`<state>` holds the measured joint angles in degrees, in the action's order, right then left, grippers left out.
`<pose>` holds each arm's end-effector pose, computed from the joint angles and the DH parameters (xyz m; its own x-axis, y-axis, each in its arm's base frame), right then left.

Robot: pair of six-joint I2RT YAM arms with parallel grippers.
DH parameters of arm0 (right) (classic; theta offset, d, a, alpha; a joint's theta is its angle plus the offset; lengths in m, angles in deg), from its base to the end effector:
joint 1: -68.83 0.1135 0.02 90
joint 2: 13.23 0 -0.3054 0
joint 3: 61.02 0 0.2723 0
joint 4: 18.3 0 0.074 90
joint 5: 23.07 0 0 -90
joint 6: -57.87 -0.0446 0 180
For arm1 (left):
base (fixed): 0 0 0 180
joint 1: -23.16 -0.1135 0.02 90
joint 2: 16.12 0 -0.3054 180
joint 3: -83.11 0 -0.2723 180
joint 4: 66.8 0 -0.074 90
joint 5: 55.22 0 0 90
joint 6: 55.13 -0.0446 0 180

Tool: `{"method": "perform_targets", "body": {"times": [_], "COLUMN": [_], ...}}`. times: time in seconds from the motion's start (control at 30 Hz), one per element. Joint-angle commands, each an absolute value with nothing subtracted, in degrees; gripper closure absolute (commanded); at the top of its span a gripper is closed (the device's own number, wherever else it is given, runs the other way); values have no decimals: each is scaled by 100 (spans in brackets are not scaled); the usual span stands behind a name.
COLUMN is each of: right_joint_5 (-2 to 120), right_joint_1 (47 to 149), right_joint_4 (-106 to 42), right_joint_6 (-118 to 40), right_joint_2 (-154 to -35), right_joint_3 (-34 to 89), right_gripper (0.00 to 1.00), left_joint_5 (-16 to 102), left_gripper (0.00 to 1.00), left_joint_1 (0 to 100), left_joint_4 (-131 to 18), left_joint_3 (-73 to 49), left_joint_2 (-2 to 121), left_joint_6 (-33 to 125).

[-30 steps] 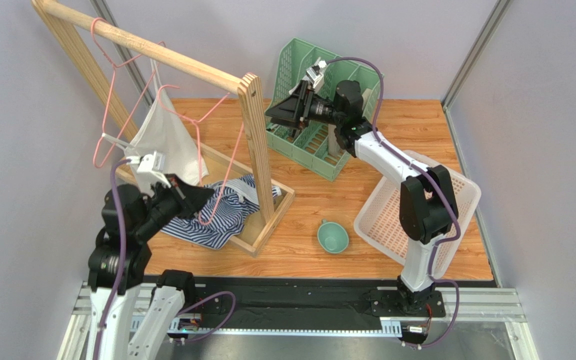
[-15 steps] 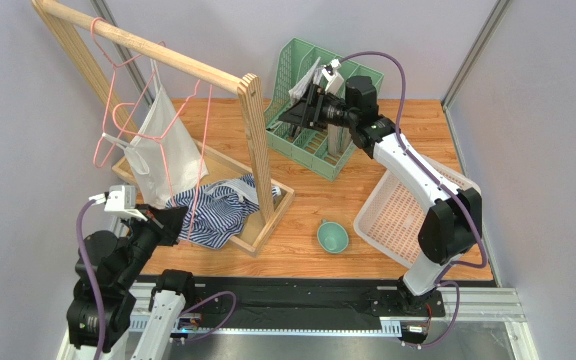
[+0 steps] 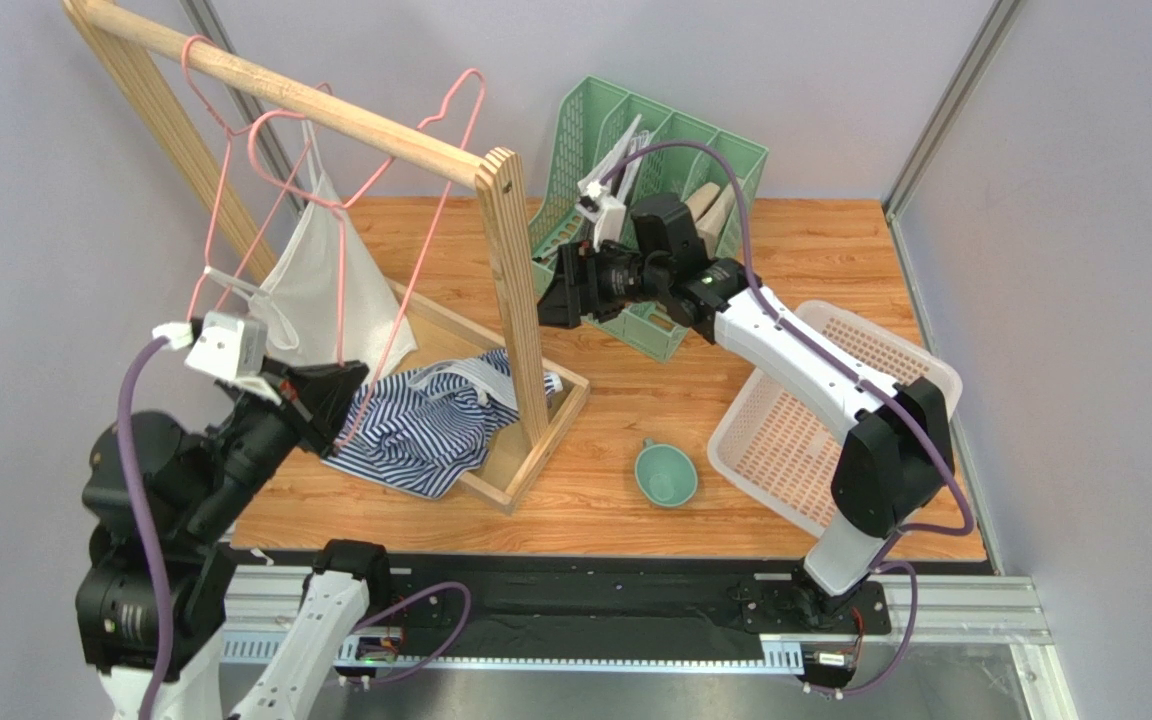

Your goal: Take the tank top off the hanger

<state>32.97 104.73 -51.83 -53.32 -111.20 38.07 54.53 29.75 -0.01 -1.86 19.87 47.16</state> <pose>0.3323 0.2713 0.3618 -0.7187 -0.1501 -0.6789 -0.6527 0.4822 0.5843 0.0260 -0.0182 0.5108 -0.2247 -0.1757 -0.9585 0.4020 0.8793 -0.2554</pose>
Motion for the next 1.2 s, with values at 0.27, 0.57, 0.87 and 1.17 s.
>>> {"method": "perform_targets", "body": {"times": [0.27,0.57,0.87,1.17], "right_joint_5": [2808,2658,2896,3080], "right_joint_1": [10697,11110,11374,11611], "right_joint_4": [-5169,-4983,-4834,-5081], "right_joint_6": [-4909,-4804,-4532,-3759], "right_joint_2": [-12036,-13073,-14004,-14655], "right_joint_3": [4311,5163,5795,6034], "right_gripper": [23,13,9,9], "left_joint_5": [5763,5605,5553,5166], "left_gripper": [100,96,54,17], "left_joint_1": [2940,2940,2940,2940], "left_joint_4": [358,560,631,780], "left_joint_3": [-40,-163,-137,285], "left_joint_2": [2748,2704,2537,2080], "left_joint_6": [4225,4234,4312,4436]}}
